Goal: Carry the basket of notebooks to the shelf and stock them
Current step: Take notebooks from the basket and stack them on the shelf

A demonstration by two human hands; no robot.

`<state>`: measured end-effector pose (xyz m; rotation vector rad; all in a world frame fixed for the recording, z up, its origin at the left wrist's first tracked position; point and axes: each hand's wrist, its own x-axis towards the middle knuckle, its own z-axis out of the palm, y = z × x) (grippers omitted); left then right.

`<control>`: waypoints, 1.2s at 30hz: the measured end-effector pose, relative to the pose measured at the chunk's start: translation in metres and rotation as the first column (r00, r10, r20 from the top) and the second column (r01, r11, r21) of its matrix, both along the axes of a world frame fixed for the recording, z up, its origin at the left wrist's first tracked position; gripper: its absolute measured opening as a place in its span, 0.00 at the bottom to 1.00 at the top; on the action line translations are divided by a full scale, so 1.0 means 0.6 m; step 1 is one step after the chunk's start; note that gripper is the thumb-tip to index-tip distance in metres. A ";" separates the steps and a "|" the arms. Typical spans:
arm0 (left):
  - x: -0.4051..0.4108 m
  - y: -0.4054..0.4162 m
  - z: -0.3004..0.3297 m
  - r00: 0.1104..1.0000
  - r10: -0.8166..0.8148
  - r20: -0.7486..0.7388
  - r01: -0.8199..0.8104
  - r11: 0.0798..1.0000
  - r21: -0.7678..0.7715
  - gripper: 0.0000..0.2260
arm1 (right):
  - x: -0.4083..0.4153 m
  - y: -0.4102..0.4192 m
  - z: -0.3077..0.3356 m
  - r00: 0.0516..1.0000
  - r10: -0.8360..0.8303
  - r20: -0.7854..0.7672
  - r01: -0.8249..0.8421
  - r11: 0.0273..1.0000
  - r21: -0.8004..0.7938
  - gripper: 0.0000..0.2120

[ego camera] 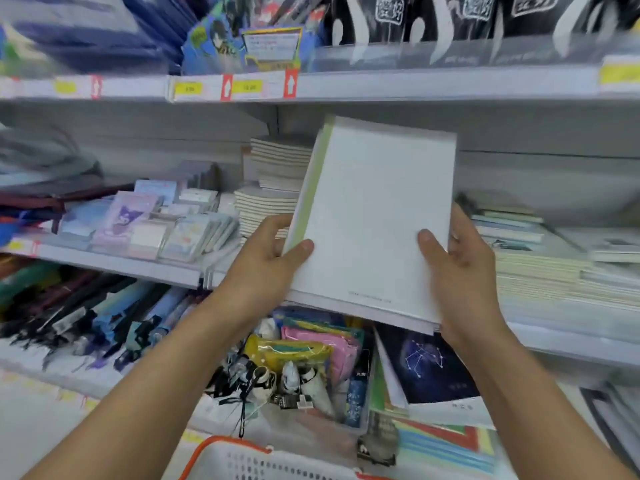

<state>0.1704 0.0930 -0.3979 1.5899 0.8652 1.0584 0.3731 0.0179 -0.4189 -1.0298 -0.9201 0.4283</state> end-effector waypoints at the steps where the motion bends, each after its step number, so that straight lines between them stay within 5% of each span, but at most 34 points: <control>1: 0.035 0.019 0.010 1.000 -0.021 -0.014 0.021 0.999 0.046 0.12 | 0.029 0.009 0.013 0.999 -0.037 0.009 0.037 0.999 -0.029 0.18; 5: 0.160 0.118 0.027 0.996 -0.074 0.049 0.077 0.995 -0.069 0.11 | 0.128 0.066 0.056 0.992 -0.027 -0.120 -0.002 0.971 -0.237 0.09; 7: 0.202 0.178 0.022 0.999 -0.028 0.017 0.030 0.995 -0.098 0.10 | 0.157 0.090 0.056 0.991 0.006 -0.135 -0.038 0.972 -0.232 0.14; 12: 0.276 0.278 0.021 0.985 0.054 -0.165 -0.051 0.998 0.025 0.06 | 0.189 0.134 0.009 0.934 -0.028 0.356 0.149 0.937 -0.317 0.31; 15: 0.289 0.281 0.019 0.885 0.241 -0.398 -0.109 0.939 0.326 0.20 | 0.205 0.153 -0.003 0.799 -0.204 0.566 0.406 0.877 -0.257 0.27; 19: 0.298 0.246 -0.008 0.858 0.455 -0.238 -0.275 0.799 0.534 0.28 | 0.224 0.155 -0.019 0.792 -0.207 0.574 0.440 0.845 -0.302 0.17; 24: 0.295 0.250 -0.078 0.881 0.469 -0.070 -0.303 0.671 0.677 0.27 | 0.241 0.162 -0.021 0.812 -0.165 0.560 0.390 0.867 -0.310 0.08; 29: 0.296 0.273 -0.080 0.928 0.372 -0.019 -0.281 0.734 0.618 0.19 | 0.232 0.184 -0.038 0.813 -0.231 0.534 0.412 0.877 -0.248 0.13; 32: 0.304 0.278 -0.074 0.952 0.304 0.046 -0.286 0.821 0.495 0.20 | 0.220 0.197 -0.040 0.969 -0.139 0.204 0.190 0.947 -0.259 0.11; 34: 0.312 0.268 -0.069 0.957 0.286 0.051 -0.285 0.890 0.356 0.25 | 0.225 0.210 -0.039 0.984 0.017 -0.176 -0.073 0.945 -0.318 0.39; 36: 0.320 0.258 -0.058 0.951 0.310 0.014 -0.304 0.924 0.233 0.26 | 0.232 0.228 -0.037 0.908 0.086 -0.409 -0.228 0.922 -0.314 0.57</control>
